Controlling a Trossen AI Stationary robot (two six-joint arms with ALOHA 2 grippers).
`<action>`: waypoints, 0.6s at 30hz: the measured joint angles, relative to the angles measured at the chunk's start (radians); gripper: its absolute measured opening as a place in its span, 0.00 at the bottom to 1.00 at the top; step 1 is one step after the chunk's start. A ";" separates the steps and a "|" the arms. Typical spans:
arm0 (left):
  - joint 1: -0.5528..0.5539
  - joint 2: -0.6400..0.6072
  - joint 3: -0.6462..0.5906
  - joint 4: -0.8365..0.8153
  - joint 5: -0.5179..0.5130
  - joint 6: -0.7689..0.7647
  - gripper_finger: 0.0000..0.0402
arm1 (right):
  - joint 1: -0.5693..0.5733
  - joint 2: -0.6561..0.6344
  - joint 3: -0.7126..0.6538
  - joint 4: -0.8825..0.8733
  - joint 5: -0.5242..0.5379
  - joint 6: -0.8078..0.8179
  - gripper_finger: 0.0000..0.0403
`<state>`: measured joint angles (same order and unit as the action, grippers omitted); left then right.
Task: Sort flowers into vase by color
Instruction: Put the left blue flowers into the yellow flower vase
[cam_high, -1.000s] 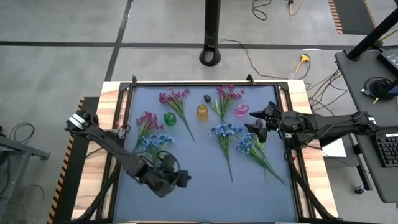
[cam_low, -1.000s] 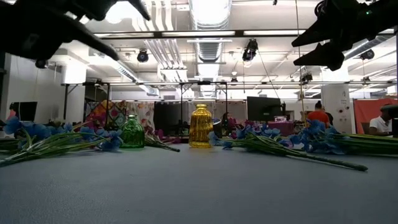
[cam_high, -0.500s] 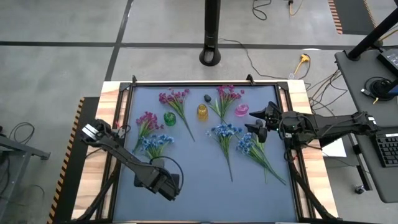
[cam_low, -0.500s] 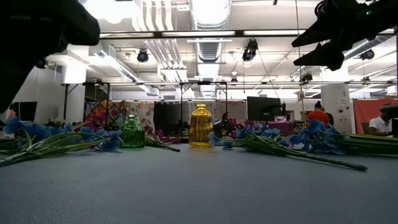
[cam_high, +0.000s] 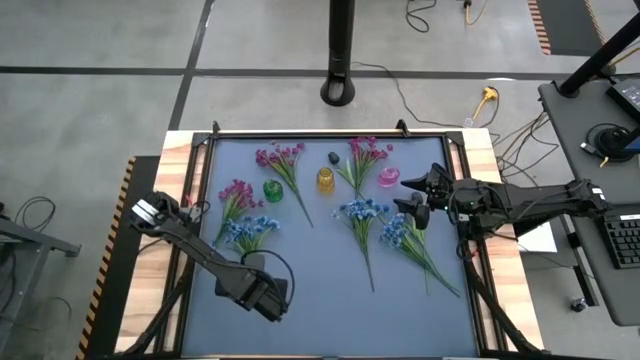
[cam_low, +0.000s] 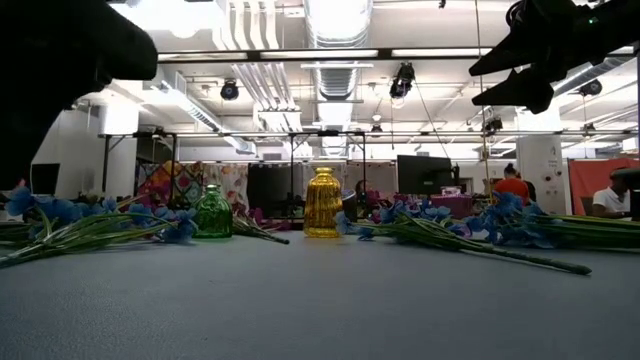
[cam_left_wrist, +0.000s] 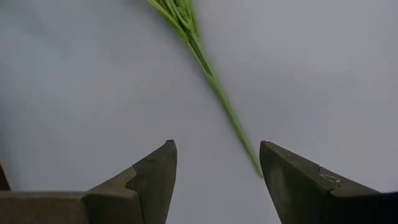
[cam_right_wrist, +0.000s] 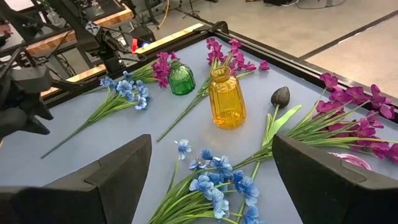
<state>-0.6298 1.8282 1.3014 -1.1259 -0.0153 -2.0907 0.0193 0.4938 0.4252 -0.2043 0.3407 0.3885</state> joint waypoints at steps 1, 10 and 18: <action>0.003 0.000 -0.007 -0.007 -0.001 0.002 0.53 | 0.000 0.000 0.000 0.000 0.000 0.000 0.81; 0.100 -0.001 -0.096 -0.010 -0.078 0.091 0.52 | 0.000 0.000 0.000 0.000 0.000 -0.009 0.81; 0.142 -0.001 -0.190 0.062 -0.083 0.119 0.44 | 0.000 0.000 0.000 0.000 0.000 -0.008 0.81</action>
<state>-0.4877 1.8271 1.1112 -1.0643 -0.0982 -1.9720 0.0193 0.4938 0.4248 -0.2043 0.3407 0.3801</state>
